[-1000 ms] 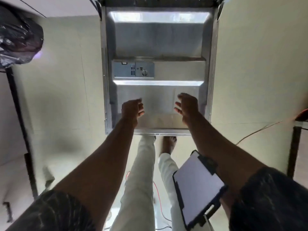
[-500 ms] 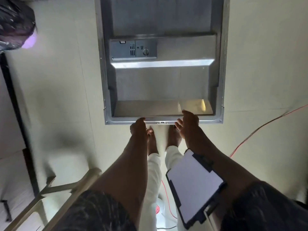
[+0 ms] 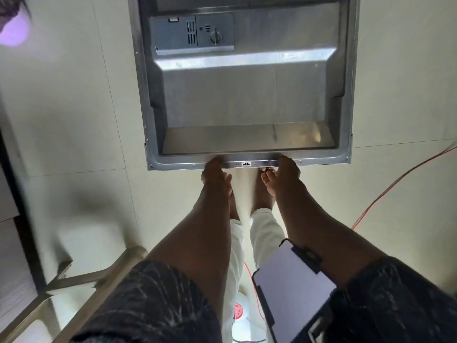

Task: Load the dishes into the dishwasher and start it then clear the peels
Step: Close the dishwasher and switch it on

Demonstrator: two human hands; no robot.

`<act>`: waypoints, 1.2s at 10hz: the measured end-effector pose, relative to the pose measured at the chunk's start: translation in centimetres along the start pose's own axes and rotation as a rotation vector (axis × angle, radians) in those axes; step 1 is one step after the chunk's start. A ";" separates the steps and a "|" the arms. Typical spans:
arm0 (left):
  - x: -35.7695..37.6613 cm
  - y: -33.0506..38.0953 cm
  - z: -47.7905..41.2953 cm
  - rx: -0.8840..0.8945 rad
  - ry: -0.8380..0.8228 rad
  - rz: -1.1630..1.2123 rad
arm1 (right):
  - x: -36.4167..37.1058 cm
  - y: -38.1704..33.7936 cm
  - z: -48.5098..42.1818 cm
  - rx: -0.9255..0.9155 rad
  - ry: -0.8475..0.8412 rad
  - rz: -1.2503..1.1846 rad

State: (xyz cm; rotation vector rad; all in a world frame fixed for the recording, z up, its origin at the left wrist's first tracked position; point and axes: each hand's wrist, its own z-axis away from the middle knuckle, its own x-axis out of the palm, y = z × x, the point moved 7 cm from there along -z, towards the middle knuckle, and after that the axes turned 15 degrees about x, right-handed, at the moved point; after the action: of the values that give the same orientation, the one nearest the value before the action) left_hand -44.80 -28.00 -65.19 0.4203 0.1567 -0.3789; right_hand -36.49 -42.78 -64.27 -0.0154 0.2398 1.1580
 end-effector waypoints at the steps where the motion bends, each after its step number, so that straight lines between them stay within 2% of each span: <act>1: 0.4 -0.3 -1.8 0.047 -0.046 0.210 | 0.4 -0.7 -1.9 -0.030 -0.071 -0.010; 3: 0.4 -0.6 -3.2 0.119 -0.170 0.332 | 0.1 -1.0 -4.0 -0.066 -0.235 -0.062; 5: 0.3 -0.7 -5.6 0.141 -0.186 0.424 | 0.1 -1.9 -5.9 -0.123 -0.271 -0.064; 7: -0.2 0.6 -3.7 0.183 -0.208 0.490 | -0.3 -1.3 -3.4 -0.111 -0.316 0.010; 8: -0.8 1.7 -0.7 0.194 -0.195 0.468 | -0.9 -1.5 -0.8 -0.126 -0.279 -0.108; 10: -1.8 6.0 8.3 0.187 -0.171 0.345 | -1.5 -1.8 8.2 -0.175 -0.241 0.011; 11: -2.3 8.4 12.2 0.177 -0.146 0.356 | -1.6 -1.7 12.7 -0.179 -0.280 0.072; 12: -2.6 12.5 17.9 0.225 -0.205 0.252 | -1.0 -2.2 18.3 -0.222 -0.338 0.069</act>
State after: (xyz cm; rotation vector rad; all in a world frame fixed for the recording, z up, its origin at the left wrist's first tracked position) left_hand -41.06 -24.21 -43.87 0.6125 -0.1397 -0.1894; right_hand -31.61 -42.10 -46.45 -0.0066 -0.1895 1.2309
